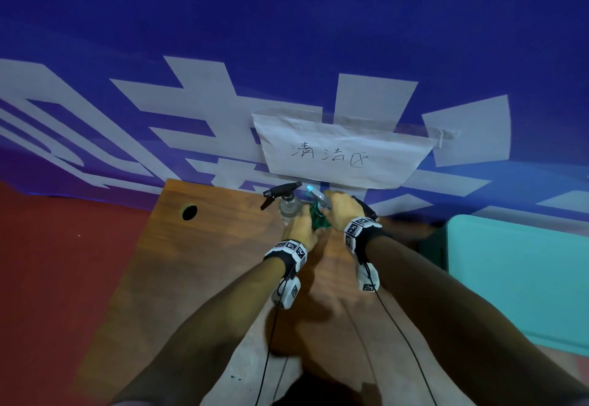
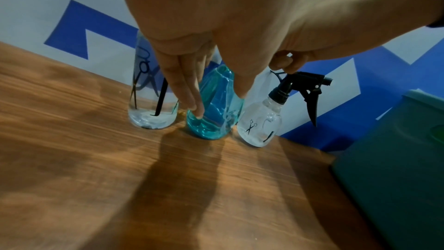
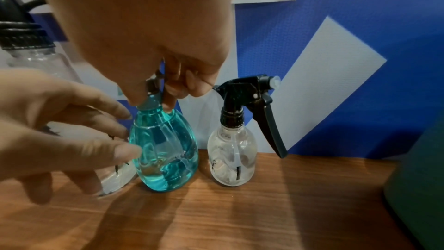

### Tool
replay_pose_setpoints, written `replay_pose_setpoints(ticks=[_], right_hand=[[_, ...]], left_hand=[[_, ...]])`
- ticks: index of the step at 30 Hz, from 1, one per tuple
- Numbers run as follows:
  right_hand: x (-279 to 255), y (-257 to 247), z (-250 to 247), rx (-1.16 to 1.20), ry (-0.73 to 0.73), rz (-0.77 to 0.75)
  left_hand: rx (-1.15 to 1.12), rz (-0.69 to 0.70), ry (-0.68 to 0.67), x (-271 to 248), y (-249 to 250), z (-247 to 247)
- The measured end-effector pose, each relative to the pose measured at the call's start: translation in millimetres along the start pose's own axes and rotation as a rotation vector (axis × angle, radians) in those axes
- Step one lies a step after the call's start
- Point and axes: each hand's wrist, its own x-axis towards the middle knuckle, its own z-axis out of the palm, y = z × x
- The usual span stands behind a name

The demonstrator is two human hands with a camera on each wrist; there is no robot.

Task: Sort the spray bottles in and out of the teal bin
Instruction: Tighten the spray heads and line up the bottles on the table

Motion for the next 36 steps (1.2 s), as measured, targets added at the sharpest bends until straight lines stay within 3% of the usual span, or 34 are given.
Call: replay_pose_setpoints(ticks=[4, 9, 14, 25, 36], right_hand=[[2.2, 6.7, -7.7, -0.007, -0.087, -0.037], [-1.5, 11.5, -19.8, -0.124, -0.235, -0.161], [-9.9, 3.6, -23.8, -0.248, -0.210, -0.196], [-17.9, -8.9, -5.7, -0.156, -0.165, -0.015], [-15.7, -10.7, 0.5, -0.154, -0.150, 0.038]], left_hand=[[-0.005, 0.055, 0.011, -16.0, 21.0, -9.5], [-0.010, -0.046, 0.007, -14.1, 27.2, -7.8], [0.010, -0.066, 0.020, -10.3, 26.3, -2.3], [0.137, -0.024, 0.041, -11.4, 25.6, -10.3], [0.070, -0.033, 0.034, -20.9, 30.4, -14.2]])
